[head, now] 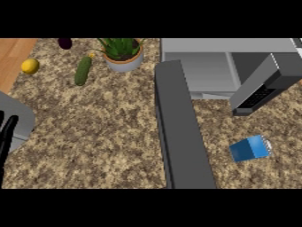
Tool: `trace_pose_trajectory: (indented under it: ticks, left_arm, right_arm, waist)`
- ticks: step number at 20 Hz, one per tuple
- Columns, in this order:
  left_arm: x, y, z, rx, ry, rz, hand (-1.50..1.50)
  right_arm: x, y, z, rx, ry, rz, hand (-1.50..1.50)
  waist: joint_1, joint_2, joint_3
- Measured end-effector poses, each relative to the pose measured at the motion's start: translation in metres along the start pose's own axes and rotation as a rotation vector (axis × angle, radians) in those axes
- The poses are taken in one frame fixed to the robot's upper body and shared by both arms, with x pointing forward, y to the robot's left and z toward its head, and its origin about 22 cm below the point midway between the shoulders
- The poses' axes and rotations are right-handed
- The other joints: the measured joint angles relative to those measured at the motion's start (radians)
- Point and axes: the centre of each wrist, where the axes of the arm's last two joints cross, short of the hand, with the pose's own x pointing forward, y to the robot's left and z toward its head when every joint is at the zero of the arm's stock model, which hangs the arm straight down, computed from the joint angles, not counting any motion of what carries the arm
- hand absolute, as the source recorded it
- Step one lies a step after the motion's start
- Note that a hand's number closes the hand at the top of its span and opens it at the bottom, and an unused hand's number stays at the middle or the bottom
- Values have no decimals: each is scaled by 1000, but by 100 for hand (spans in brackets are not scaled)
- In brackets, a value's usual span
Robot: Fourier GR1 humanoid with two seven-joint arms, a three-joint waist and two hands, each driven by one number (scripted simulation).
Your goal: Pick up the milk, place it into the microwave and close the microwave
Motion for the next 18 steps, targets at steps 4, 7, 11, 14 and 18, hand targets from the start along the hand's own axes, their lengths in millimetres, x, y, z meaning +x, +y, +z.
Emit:
trace_pose_trajectory:
  ticks: [4,7,11,14,18]
  left_arm:
    - [12,5,19,6,4,11,-150]
    - [14,13,30,11,24,-12,-150]
    - [13,18,44,19,45,-24,-150]
    - [13,23,55,23,67,-37,-150]
    - [13,28,64,23,74,-47,-150]
  right_arm:
    - [-2,-3,5,-33,32,22,-150]
    - [-12,-6,6,-45,55,48,-150]
    - [-31,-9,11,-66,89,74,-150]
    - [-53,-12,15,-96,130,89,-150]
    - [-83,-17,25,-144,176,115,-150]
  waist:
    - [2,1,0]
    - [4,1,0]
    - [7,1,0]
    - [11,1,0]
    - [13,0,0]
